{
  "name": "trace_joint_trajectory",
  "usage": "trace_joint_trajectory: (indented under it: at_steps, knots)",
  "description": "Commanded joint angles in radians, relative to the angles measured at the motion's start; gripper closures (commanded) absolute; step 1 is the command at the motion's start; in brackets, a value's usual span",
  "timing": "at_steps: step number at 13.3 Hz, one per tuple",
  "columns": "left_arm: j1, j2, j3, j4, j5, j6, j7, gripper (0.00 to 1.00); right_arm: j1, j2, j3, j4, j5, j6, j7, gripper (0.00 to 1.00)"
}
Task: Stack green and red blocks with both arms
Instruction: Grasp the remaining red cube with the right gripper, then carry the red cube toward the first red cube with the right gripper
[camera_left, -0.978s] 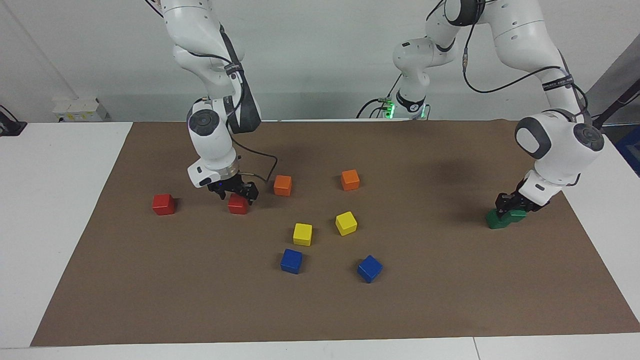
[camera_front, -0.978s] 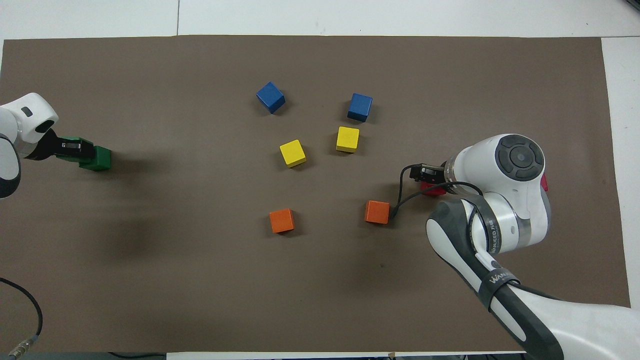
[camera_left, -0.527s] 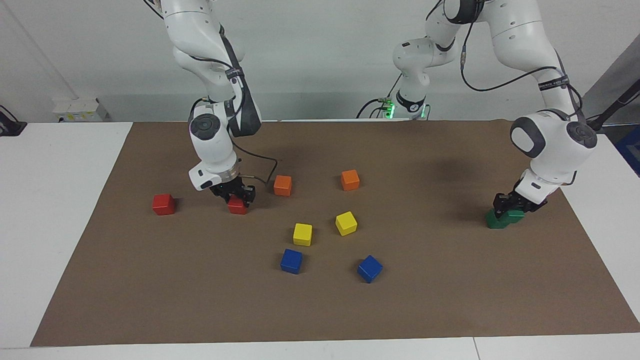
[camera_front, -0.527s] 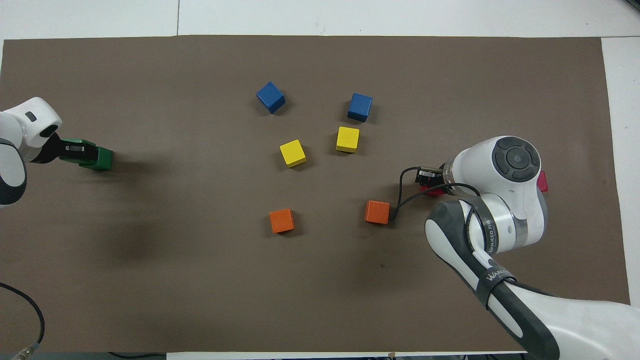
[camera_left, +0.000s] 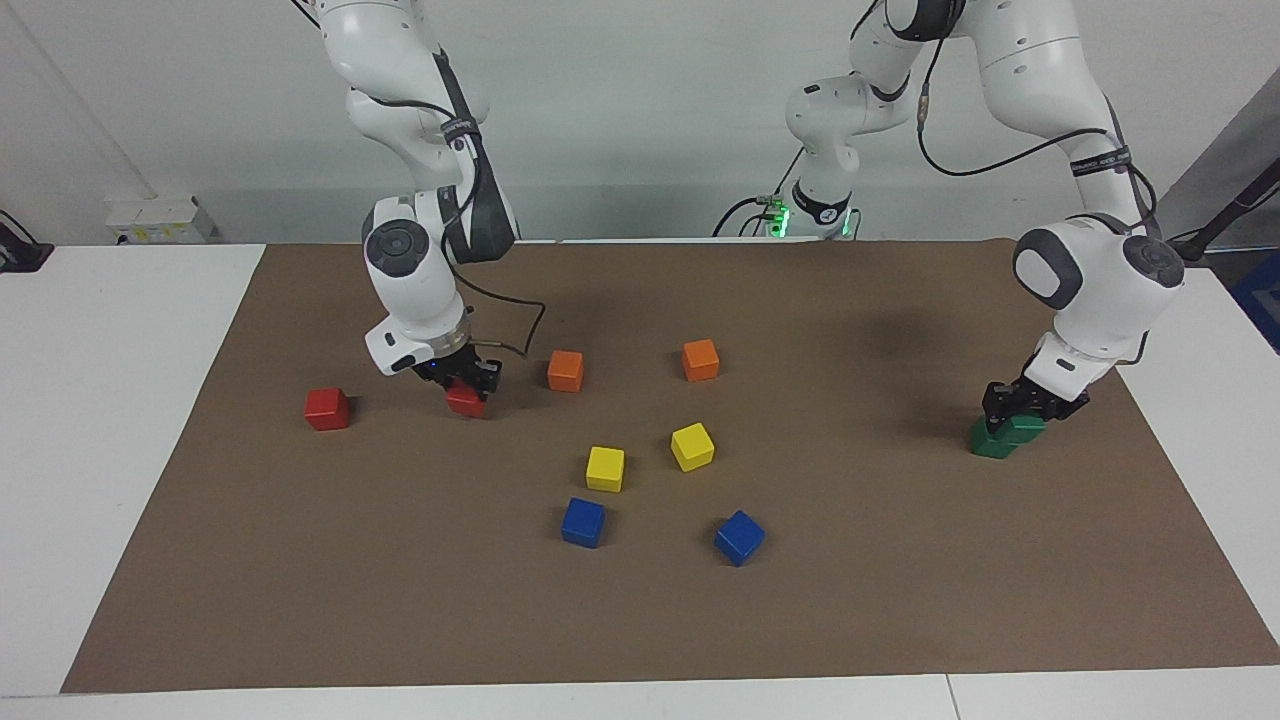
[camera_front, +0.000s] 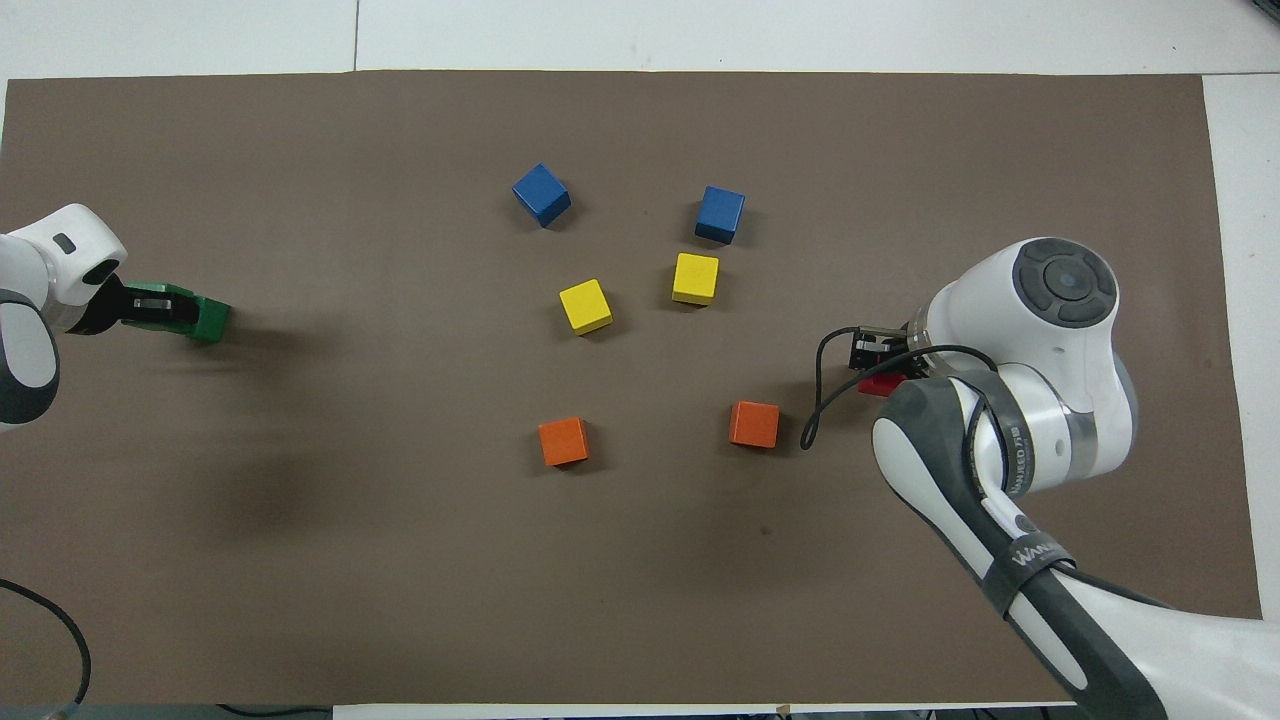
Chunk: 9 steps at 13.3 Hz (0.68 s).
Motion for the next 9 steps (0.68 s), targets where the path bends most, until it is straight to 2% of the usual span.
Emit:
trace_joint_trajectory:
  at_steps: [1, 2, 5, 8, 9]
  knots:
    - [-0.010, -0.021, 0.003, -0.055, -0.016, 0.040, 0.004, 0.21, -0.085, -0.064, 0.001, 0.072, 0.000, -0.157, -0.148, 1.00]
    - [-0.009, -0.019, 0.003, -0.052, -0.016, 0.043, 0.007, 0.00, -0.132, -0.085, 0.001, 0.085, -0.006, -0.197, -0.247, 1.00]
    - [-0.009, -0.019, 0.003, -0.047, -0.016, 0.041, 0.006, 0.00, -0.277, -0.124, 0.000, 0.086, -0.035, -0.221, -0.516, 1.00]
    - [-0.007, -0.022, 0.003, -0.020, -0.016, 0.009, 0.004, 0.00, -0.332, -0.124, 0.000, 0.082, -0.053, -0.198, -0.595, 1.00]
    - [-0.009, -0.025, 0.003, 0.018, -0.016, -0.046, 0.003, 0.00, -0.346, -0.123, 0.001, 0.077, -0.059, -0.181, -0.597, 1.00]
